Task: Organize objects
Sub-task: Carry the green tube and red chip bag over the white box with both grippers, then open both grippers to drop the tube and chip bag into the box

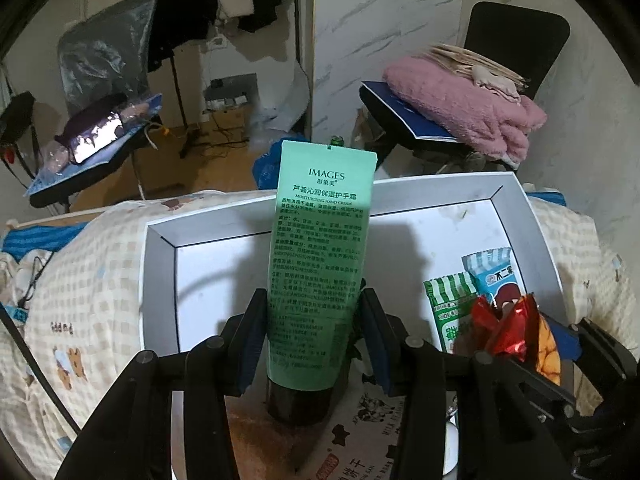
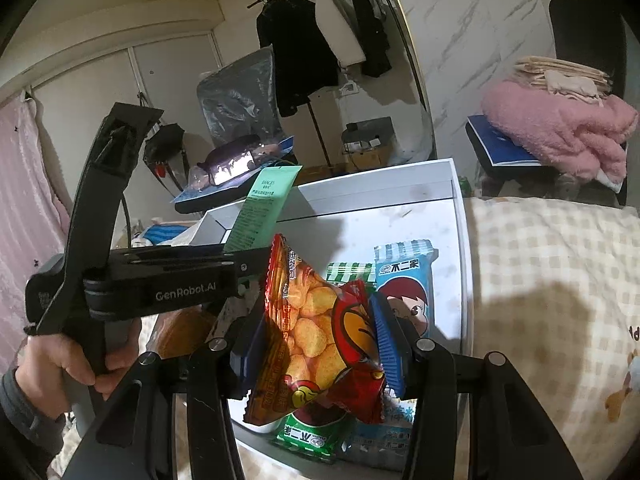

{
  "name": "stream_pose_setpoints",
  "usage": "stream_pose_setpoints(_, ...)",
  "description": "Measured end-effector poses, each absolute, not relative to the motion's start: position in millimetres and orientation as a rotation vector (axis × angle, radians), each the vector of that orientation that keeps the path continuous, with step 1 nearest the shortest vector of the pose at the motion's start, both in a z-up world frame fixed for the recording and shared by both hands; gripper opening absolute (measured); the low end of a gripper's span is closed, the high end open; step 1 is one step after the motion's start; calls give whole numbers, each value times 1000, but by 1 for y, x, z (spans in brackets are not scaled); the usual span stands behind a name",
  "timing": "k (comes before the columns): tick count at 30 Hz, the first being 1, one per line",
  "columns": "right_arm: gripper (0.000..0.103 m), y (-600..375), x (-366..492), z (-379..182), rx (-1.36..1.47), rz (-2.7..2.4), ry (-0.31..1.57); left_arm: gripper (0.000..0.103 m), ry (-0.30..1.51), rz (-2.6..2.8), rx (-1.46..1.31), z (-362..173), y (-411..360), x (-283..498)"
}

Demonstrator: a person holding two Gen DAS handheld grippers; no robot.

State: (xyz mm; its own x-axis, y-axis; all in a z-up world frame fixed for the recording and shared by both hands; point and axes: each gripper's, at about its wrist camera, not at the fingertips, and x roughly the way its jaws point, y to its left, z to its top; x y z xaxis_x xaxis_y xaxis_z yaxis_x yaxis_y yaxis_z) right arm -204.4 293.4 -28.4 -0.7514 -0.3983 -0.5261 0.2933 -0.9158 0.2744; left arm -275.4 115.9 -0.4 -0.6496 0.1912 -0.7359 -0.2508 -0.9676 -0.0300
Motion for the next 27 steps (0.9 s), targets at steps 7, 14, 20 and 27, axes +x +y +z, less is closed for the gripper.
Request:
stream_pose_setpoints(7, 52, 292, -199, -25, 812, -2620, -224, 49, 59, 2673, -1150, 6, 116, -272)
stream_pose_setpoints(14, 53, 284, -190, -20, 773, -2610, -176, 65, -3, 2700, -1128, 14, 113, -264)
stream_pose_setpoints(20, 76, 280, -186, -16, 755, -2590, -173, 76, -13, 2699, -1101, 20, 116, -259)
stream_pose_setpoints(27, 82, 279, -180, -8, 709, -2581, -172, 78, -40, 2707, -1082, 28, 115, -253)
